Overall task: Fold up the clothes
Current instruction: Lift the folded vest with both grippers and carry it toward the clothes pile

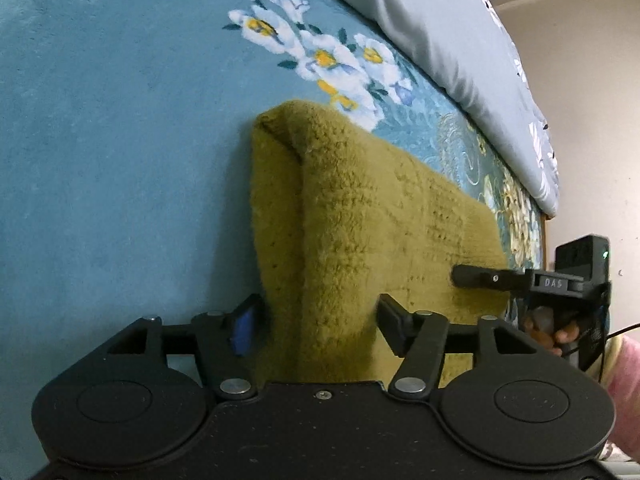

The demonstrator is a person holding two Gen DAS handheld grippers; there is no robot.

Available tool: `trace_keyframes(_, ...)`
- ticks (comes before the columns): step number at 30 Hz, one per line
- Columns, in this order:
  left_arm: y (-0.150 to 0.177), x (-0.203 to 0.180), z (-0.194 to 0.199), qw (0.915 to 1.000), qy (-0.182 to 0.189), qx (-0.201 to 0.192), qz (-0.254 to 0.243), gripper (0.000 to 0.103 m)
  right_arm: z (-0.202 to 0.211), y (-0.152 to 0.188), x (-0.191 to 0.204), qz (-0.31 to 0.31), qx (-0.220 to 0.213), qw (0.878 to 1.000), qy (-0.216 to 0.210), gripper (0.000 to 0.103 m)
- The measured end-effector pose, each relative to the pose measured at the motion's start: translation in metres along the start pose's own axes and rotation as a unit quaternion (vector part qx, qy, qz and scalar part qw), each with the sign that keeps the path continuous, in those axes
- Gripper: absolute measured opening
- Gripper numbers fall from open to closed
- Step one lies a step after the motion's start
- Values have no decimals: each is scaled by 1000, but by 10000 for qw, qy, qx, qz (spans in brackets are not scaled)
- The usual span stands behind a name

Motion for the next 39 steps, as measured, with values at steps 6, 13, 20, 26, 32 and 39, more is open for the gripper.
trace_keyframes(6, 2, -6, -17, 9999, 8, 1, 115, 69, -2, 1, -7, -278, -188, 9991, -254, 67)
trace_keyframes(13, 7, -10, -12, 9987, -94, -371, 326, 58, -3, 0, -9, -514, -324, 9975, -358, 67)
trace_keyframes(20, 11, -22, -4, 9977, -346, -584, 20, 41, 0, -1, 3, -324, -450, 9985, -15, 47)
trace_keyframes(26, 18, -33, 9, 9972, -266, -653, -231, 31, 13, 0, 22, -149, -678, 9971, 297, 41)
trace_keyframes(32, 37, -40, 33, 9968, -187, -677, -380, 31, 29, 7, 49, -5, -745, 9963, 435, 40)
trace_keyframes(39, 71, -73, 97, 9915, -57, -978, -857, 31, 69, 28, 97, 127, -871, 9945, 567, 39)
Point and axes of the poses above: each gripper's, at about its wrist camera, not at the fingertips, and z roughly against the way its jaws point, x to its left, y to its underside, the point moved 10 cm from there along -z, roughly the way its jaws point, and after that the axes turned 14 degrees about z, right-handed, at the moved point
